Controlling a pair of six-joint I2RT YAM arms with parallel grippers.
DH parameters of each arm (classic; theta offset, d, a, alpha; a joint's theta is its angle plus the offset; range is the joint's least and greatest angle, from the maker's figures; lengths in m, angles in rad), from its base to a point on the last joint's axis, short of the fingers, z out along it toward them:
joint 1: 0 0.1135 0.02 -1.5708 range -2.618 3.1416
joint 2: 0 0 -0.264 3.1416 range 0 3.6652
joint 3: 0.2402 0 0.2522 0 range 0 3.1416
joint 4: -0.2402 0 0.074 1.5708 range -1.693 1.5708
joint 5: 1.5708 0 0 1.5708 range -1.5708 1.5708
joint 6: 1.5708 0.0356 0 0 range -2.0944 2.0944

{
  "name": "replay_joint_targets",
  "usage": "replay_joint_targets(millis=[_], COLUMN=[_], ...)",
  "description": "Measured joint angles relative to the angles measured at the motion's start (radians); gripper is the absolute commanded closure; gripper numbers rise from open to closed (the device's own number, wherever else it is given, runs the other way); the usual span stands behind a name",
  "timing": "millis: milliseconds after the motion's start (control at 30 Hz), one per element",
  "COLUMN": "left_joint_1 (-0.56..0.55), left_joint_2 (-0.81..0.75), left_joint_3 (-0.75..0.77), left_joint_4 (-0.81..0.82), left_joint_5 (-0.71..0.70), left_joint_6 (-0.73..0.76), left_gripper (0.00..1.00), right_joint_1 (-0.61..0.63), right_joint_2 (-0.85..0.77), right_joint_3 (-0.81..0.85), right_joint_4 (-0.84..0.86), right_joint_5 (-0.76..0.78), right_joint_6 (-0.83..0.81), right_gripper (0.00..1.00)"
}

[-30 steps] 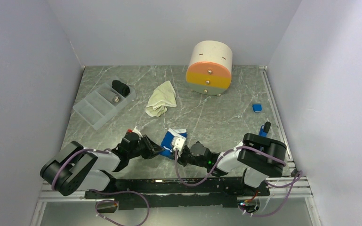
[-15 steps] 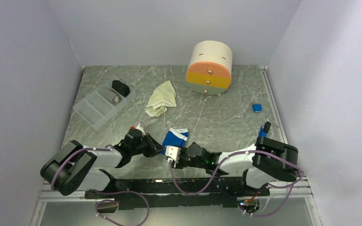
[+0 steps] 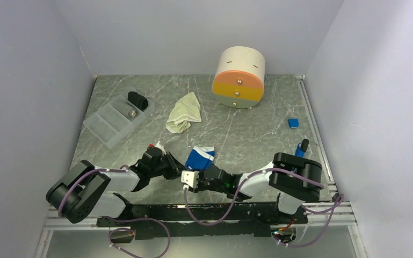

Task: Roll the underwear
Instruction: Roll the underwear to the center of the board.

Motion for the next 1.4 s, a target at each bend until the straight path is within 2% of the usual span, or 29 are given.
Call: replay_joint_targets(millis=[167, 267, 400, 500, 600, 700, 900, 1167, 1400], left_joint_1=[-0.002, -0.005, -0.012, -0.013, -0.012, -0.012, -0.012, -0.012, -0.012], left_joint_2=[-0.01, -0.024, -0.053, -0.099, -0.158, -0.22, -0.303, -0.39, -0.354], left_joint_3=[0.0, 0.0, -0.003, -0.005, -0.005, -0.005, -0.005, -0.004, -0.004], left_joint_4=[-0.011, -0.029, -0.061, -0.111, -0.149, -0.174, -0.208, -0.266, -0.223], left_joint_5=[-0.002, -0.008, -0.008, -0.012, -0.028, -0.045, -0.073, -0.104, -0.069], left_joint_6=[0.005, 0.008, 0.016, 0.021, 0.032, 0.049, 0.071, 0.121, 0.174], left_gripper=[0.87, 0.83, 0.65, 0.59, 0.47, 0.41, 0.38, 0.41, 0.41], right_joint_1=[0.001, 0.003, 0.0, -0.024, -0.082, -0.135, -0.227, -0.336, -0.416], right_joint_2=[0.009, 0.009, -0.004, -0.028, -0.036, -0.034, 0.038, 0.12, 0.175], right_joint_3=[-0.011, -0.03, -0.054, -0.072, -0.092, -0.125, -0.167, -0.196, -0.202], right_joint_4=[0.038, 0.077, 0.111, 0.122, 0.161, 0.237, 0.414, 0.57, 0.62], right_joint_5=[0.041, 0.051, 0.024, -0.042, -0.144, -0.229, -0.365, -0.45, -0.482], right_joint_6=[-0.016, -0.002, 0.051, 0.119, 0.232, 0.348, 0.611, 0.906, 1.102], right_gripper=[0.92, 0.94, 0.93, 0.93, 0.91, 0.91, 0.95, 0.94, 0.92])
